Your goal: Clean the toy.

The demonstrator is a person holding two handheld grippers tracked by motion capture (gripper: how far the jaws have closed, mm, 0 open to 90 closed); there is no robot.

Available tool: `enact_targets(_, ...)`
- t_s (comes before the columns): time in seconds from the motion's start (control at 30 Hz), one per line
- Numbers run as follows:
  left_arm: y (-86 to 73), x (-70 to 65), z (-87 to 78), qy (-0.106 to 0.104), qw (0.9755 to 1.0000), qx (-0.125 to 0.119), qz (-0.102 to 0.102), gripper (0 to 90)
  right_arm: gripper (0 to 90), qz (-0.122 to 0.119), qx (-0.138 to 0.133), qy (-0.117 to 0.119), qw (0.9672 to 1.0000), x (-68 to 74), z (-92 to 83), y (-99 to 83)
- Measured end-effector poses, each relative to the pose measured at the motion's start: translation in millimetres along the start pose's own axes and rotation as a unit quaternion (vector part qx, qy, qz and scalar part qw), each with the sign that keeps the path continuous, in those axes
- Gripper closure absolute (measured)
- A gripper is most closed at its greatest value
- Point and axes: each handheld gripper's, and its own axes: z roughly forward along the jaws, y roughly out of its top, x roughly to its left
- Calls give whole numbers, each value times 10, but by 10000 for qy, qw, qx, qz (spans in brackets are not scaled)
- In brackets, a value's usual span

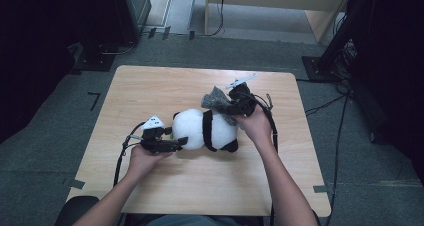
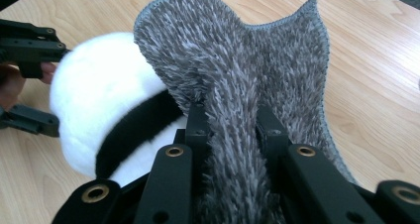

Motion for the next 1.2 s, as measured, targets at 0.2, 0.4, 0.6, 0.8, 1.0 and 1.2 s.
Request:
enact_targets(0.2,-5,6,1,-13,10000,-16,24,252,738,176,1,-74,9998,-114,-93,-91)
enact_targets(0.4,-8,10,6,-13,10000,-40,31,230,746,541,5,-108,9985,-261,-146,-228)
enact_targets(0.6,-16,21,10,-33,10000,-46,9,207,751,687,16,-99,9976,-304,-181,-251)
enact_targets(0.8,-17,23,11,-34,10000,-37,30,205,751,551,-305,20,9980,-196,-315,-105)
enact_targets(1.0,-17,22,18,-25,10000,-82,21,205,750,-2,-414,158,9990,177,-298,256)
enact_targets(1.2,-16,20,15,-16,9999,-101,66,207,750,-283,-303,402,9983,444,-51,473)
